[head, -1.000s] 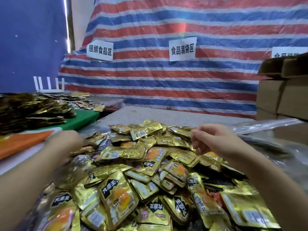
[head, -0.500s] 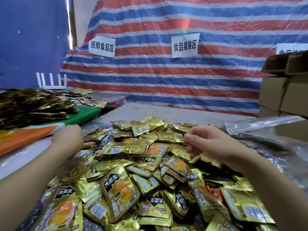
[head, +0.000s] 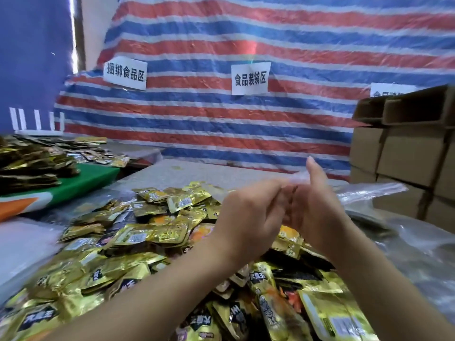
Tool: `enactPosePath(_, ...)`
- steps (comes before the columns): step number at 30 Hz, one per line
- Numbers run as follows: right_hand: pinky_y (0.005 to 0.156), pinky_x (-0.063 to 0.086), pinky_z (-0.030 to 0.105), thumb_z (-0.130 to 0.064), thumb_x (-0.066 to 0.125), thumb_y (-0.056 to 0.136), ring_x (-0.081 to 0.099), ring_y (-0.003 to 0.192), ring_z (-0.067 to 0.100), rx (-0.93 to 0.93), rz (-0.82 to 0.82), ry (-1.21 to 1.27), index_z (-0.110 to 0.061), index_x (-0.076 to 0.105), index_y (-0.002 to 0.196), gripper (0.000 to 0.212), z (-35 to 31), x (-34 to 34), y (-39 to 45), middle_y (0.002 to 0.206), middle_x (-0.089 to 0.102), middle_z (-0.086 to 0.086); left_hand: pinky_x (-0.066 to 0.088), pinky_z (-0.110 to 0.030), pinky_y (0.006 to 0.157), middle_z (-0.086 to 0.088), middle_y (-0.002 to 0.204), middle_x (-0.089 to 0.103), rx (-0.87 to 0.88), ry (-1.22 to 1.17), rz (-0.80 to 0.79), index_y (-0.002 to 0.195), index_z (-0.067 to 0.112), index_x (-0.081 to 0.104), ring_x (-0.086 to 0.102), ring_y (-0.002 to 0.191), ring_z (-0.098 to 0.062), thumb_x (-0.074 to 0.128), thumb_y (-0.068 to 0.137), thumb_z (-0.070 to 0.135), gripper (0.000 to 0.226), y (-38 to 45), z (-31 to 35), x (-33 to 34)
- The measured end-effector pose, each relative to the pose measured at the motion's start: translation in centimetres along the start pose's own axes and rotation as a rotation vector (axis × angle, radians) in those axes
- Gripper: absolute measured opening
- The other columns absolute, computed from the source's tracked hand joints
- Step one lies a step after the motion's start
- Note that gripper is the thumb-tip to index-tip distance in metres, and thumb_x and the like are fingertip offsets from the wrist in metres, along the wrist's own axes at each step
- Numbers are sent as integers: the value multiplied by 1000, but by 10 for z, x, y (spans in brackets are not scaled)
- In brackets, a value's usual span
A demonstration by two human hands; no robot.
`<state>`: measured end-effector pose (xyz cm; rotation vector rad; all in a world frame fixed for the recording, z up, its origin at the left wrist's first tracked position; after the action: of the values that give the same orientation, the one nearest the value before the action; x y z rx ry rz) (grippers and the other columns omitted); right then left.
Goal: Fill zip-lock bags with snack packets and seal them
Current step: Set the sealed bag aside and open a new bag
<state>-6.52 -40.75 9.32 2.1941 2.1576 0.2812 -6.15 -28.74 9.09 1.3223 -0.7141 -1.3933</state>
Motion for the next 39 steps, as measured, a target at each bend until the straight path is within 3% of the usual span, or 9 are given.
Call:
enactPosePath(3,65,54,35,-50,22,105,65,77,27,23,102,-60,3,68,105,70,-1,-10,0,87,69,18,51,-37,62,3,83,73,-37,-44,-3,99,14,72,67,74,-12,44,103,29,32,2,-9,4)
enactPosePath(7,83,58,44,-30,31,105,71,94,36,8,263,-171,-3,65,99,44,2,-19,4,91,76,19,51,-32,61,5,80,74,-114,-114,-80,87,20,75,67,75,-6,36,100,48,50,1,-18,8)
enactPosePath(10,67,59,38,-24,36,103,72,76,28,-55,312,-294,-8,65,90,35,0,-17,5,77,75,10,49,-19,59,12,73,70,-244,-132,-46,84,24,72,65,72,0,42,98,45,39,1,-23,7)
enactPosePath(14,49,45,27,-19,38,102,55,52,9,-219,374,-392,-12,54,79,29,-3,-19,4,52,58,-7,51,-18,64,13,77,69,-324,-140,-39,87,23,70,64,78,1,54,98,31,21,6,-25,1)
enactPosePath(18,50,47,25,-21,45,104,56,50,7,-225,299,-454,-9,54,80,28,-4,-16,5,53,58,-4,45,-7,63,16,75,67,-334,-157,-42,86,26,69,62,76,3,59,96,25,14,9,-21,-9)
enactPosePath(24,54,49,23,-20,38,107,58,57,12,-218,61,-455,-7,56,75,39,-6,-2,0,59,60,0,43,-10,57,10,69,64,-391,-175,-98,83,21,65,60,65,-1,64,94,29,14,7,-27,-10)
enactPosePath(29,52,49,23,-11,49,103,57,53,13,-193,117,-285,-1,59,91,18,-4,-5,2,61,62,5,49,-17,63,10,75,65,-407,-144,-156,82,24,63,61,72,-4,69,90,23,11,5,-32,-10)
enactPosePath(32,52,51,23,-12,51,102,61,53,15,-156,130,-231,0,61,94,18,-2,-8,2,62,65,8,47,-16,65,12,80,62,-400,-75,-161,84,22,64,59,76,-3,67,91,24,8,4,-33,-9)
enactPosePath(39,64,58,32,-15,57,100,68,67,17,-343,118,-685,-10,71,88,19,-11,-3,-5,74,71,10,42,-18,58,10,76,57,-304,-33,-186,85,22,60,53,69,-4,57,93,46,26,8,-27,-13)
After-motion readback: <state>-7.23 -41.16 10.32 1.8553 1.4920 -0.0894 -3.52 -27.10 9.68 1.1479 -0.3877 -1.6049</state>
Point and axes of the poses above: each hand's wrist, its own y-axis towards the middle knuckle, its own x-axis out of the palm, z = x × y, the point moved 4 cm from there along y, towards the middle knuckle
